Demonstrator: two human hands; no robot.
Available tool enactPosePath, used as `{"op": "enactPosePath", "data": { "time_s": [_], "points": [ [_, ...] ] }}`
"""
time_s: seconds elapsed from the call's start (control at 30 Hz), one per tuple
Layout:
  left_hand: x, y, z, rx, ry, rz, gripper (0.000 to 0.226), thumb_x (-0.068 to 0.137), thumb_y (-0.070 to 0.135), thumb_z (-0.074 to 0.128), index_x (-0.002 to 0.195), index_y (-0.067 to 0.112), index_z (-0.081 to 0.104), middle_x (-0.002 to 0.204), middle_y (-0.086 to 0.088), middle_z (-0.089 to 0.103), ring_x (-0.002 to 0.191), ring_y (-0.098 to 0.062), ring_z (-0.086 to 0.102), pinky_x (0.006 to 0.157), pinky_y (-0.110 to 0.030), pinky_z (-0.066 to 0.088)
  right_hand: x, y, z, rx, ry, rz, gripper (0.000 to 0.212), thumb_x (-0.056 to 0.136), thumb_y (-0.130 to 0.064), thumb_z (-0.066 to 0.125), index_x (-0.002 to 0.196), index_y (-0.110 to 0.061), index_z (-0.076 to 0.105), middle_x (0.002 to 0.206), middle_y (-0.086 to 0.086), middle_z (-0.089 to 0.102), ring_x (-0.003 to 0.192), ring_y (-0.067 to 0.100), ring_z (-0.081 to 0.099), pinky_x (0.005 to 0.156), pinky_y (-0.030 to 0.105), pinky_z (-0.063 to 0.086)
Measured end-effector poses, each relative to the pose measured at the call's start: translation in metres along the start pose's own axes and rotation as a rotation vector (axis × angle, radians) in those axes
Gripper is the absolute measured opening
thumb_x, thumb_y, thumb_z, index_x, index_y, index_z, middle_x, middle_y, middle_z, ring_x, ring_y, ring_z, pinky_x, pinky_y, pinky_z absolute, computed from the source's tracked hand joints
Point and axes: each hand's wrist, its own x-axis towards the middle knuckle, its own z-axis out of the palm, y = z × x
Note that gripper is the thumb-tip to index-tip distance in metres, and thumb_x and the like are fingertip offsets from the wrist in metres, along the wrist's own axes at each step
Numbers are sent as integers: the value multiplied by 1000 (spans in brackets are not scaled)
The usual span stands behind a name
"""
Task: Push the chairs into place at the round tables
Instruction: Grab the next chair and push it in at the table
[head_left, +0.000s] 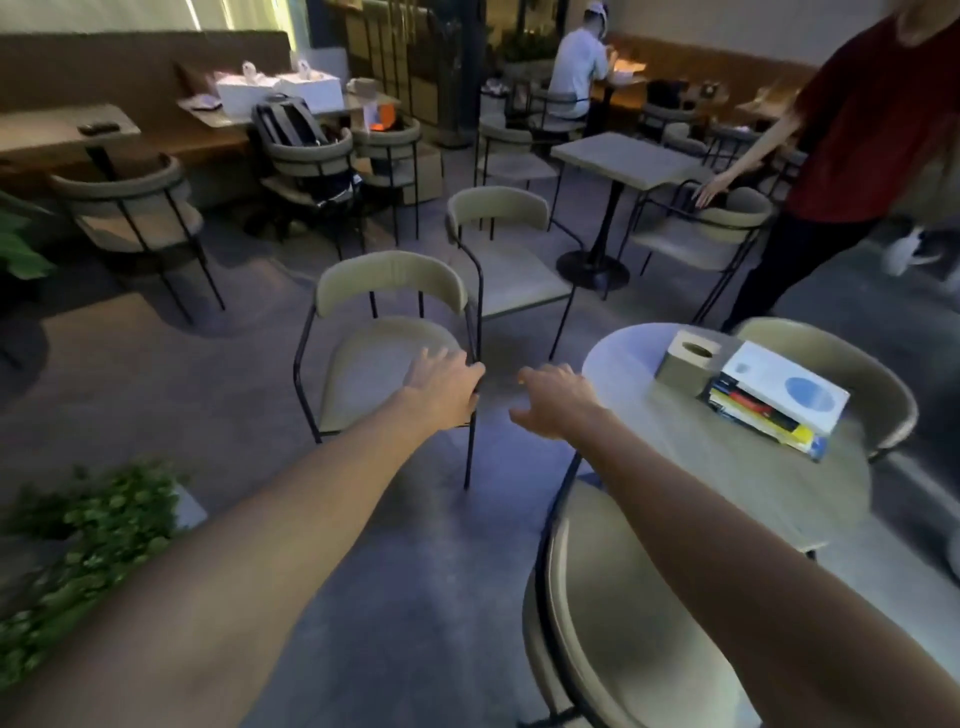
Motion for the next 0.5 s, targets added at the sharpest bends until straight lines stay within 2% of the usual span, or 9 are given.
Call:
{"op": "enactPosePath", "data": {
  "time_s": [0.2,0.5],
  "points": [
    [57,-71,4,1,5,-94,43,98,36,48,138,20,46,136,-11,50,125,-32,46,103,-46,34,105,-31,-14,27,-15,-104,54,89,-48,56,136,-22,50,128,7,58,121,31,50,95,44,43],
    [161,-221,55,38,-101,-116,39,99,38,45,133,19,47,133,-13,50,124,-34,46,100,-46,35,279,-105,1,48,-67,-139,58,92,-50,54,141,-21,47,134,8,55,125,31,48,98,44,42]
  ]
}}
